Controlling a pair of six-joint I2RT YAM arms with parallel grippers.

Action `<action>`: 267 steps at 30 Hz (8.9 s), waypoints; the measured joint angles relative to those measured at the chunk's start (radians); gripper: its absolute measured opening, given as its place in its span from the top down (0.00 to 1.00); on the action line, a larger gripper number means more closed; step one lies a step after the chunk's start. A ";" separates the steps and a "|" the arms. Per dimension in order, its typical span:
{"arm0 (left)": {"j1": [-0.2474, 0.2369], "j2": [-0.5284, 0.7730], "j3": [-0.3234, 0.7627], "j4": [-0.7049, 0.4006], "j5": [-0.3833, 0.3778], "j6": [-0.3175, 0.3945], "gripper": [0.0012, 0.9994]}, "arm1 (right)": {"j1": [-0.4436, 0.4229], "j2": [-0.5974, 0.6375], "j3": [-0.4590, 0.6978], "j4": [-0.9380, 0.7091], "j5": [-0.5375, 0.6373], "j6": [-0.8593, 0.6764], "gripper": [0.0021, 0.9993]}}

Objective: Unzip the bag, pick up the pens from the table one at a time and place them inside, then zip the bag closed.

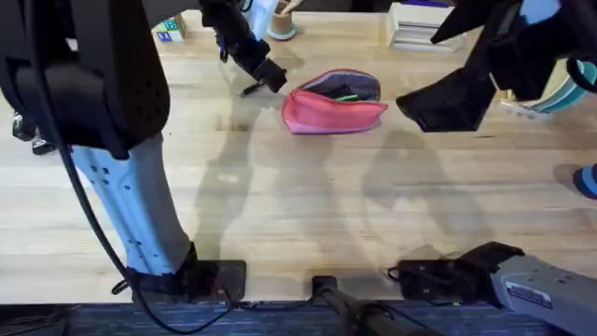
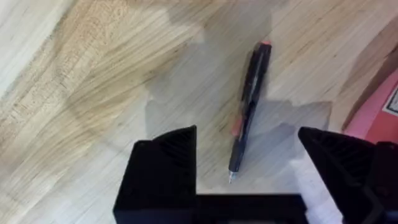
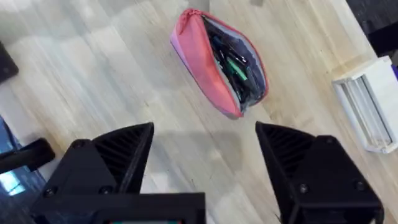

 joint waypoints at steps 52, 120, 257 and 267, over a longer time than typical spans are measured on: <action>0.008 -0.014 0.016 -0.037 0.069 -0.003 0.96 | 0.000 0.000 0.000 0.000 0.000 0.000 0.00; -0.326 -0.123 0.015 0.022 0.338 0.009 0.96 | 0.000 0.000 0.000 0.000 0.000 0.000 0.00; 0.331 -0.622 -0.775 0.088 0.705 0.812 0.01 | 0.000 0.001 0.000 0.046 -0.323 0.411 0.00; 0.331 -0.581 -0.775 0.082 0.715 0.815 0.01 | 0.000 0.054 0.000 0.065 -0.379 0.501 0.00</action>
